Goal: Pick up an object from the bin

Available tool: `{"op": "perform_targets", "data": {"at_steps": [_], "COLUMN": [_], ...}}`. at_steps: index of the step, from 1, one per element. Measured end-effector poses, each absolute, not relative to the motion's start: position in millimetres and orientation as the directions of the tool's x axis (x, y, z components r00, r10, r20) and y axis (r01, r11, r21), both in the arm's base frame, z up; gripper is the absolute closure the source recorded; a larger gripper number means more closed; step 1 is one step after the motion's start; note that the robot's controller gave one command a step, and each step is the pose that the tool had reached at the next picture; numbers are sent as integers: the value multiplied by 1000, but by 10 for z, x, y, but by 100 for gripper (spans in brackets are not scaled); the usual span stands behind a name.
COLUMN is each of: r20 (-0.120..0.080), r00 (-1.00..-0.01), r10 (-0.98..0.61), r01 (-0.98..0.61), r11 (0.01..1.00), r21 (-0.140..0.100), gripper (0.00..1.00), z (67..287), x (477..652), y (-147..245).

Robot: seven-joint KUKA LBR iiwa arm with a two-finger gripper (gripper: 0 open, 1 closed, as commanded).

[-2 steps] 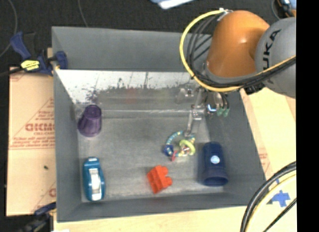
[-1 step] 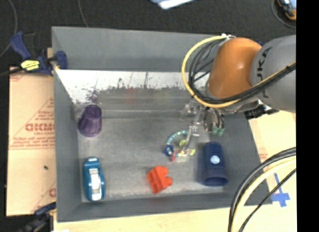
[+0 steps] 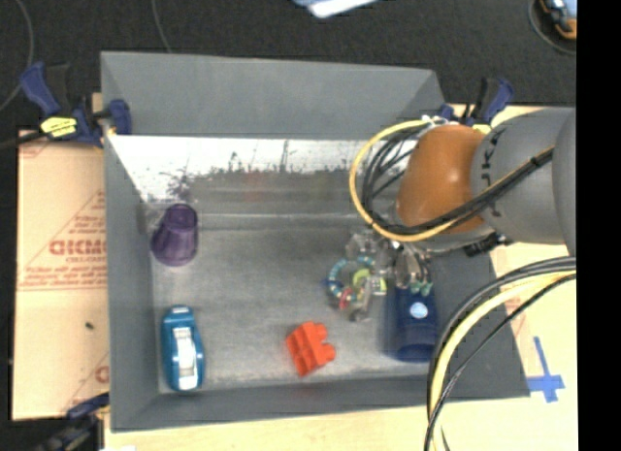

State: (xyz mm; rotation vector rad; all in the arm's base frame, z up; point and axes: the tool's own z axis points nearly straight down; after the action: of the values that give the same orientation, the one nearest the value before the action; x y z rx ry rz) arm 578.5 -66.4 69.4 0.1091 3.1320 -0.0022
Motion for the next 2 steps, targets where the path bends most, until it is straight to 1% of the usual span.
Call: {"op": "perform_targets", "data": {"at_steps": [1,2], "r20": [-10,-10], "r00": [-969,-969], "r10": [246,245], "r01": [246,245], "r11": [969,969], "r21": [1,1], "gripper": [100,100], "z": [710,710], "x": [5969,5969], "y": [-618,-618]}}
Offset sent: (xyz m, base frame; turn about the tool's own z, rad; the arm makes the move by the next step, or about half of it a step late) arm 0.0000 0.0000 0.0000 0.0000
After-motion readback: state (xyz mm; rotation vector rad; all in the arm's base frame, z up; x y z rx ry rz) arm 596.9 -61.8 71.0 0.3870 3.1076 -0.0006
